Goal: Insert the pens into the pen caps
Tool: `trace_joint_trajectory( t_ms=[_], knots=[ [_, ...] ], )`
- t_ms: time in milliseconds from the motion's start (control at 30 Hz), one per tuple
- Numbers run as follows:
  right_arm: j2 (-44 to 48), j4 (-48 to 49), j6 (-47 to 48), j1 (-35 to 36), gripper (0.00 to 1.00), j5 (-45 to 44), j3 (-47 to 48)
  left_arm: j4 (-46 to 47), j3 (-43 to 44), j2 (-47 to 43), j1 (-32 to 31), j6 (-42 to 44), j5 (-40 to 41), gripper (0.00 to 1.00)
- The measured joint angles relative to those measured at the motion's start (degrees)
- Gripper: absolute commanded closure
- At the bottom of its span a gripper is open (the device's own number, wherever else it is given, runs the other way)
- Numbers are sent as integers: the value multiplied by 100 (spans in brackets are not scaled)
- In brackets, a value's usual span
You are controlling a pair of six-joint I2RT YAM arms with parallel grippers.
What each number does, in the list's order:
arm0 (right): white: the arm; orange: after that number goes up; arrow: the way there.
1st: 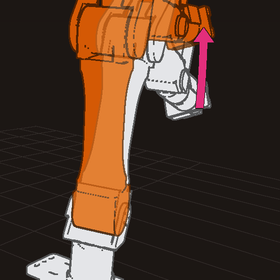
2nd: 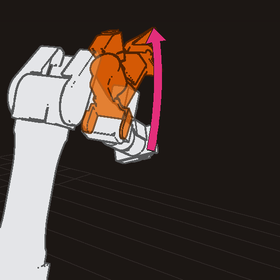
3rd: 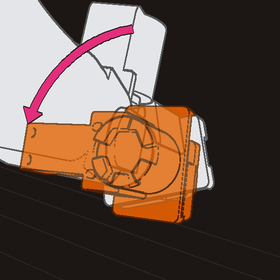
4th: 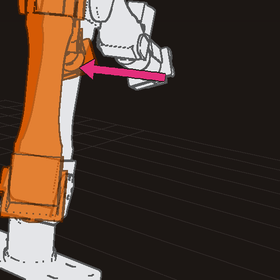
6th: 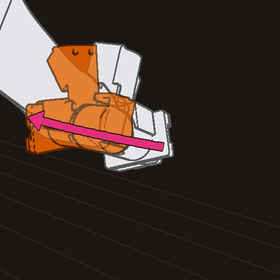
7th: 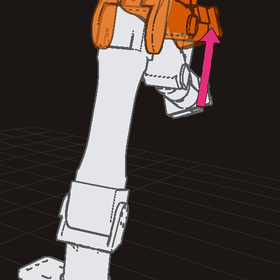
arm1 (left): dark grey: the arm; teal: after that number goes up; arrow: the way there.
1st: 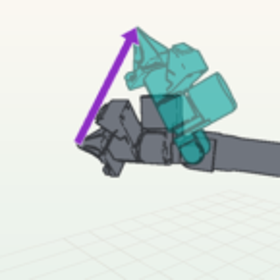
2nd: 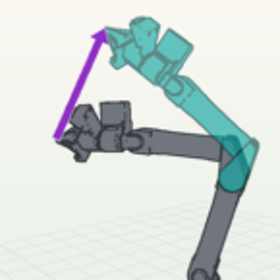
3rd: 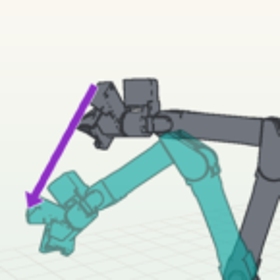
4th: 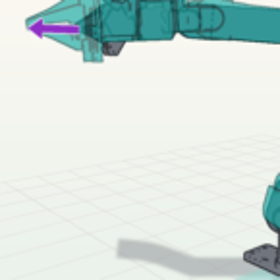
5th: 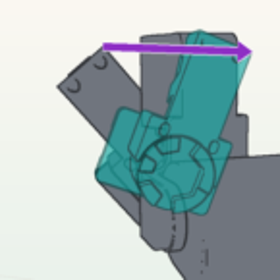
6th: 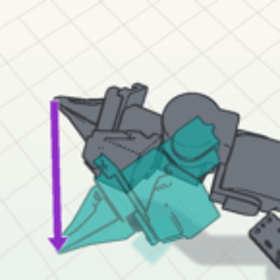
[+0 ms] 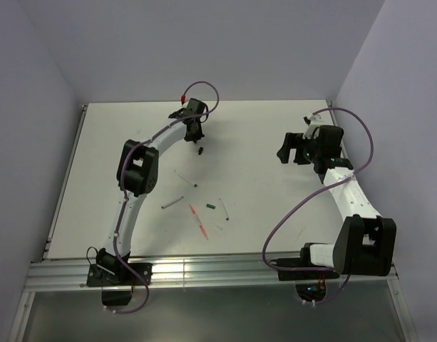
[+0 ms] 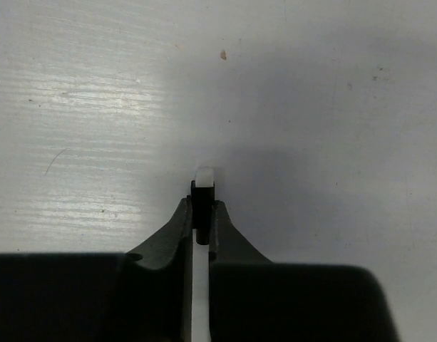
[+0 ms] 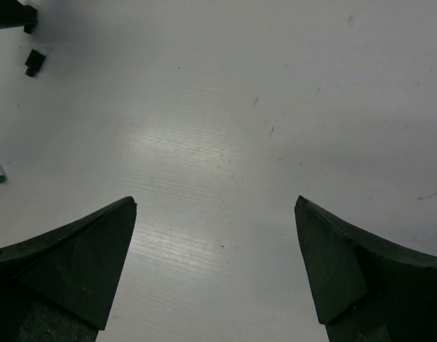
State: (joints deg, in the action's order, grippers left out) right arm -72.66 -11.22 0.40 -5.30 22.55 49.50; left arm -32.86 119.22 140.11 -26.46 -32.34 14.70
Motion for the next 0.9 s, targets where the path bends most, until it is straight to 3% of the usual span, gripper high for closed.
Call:
trace_joint_trajectory(
  t_ms=[100, 233, 333, 533, 700, 900],
  knots=[
    [-2, -44, -96, 28, 12, 120, 0, 0, 9, 0, 2, 22, -76, 100],
    [-2, -260, -310, 225, 16, 205, 33, -55, 33, -20, 42, 81, -262, 100],
    [-2, -667, -354, 778, 16, 52, 208, 20, -291, -315, 92, 280, -367, 100],
    [-195, -1434, -334, 2070, 22, 273, 476, 588, -1996, -2415, 334, 411, -796, 100],
    [-1010, -1987, -442, 2658, 32, 511, 494, 986, -2144, -3849, 743, 400, -1117, 100],
    [-1469, -2310, -680, 3663, 35, 372, 490, 1495, -2883, -4625, 883, 365, -1178, 100]
  ],
)
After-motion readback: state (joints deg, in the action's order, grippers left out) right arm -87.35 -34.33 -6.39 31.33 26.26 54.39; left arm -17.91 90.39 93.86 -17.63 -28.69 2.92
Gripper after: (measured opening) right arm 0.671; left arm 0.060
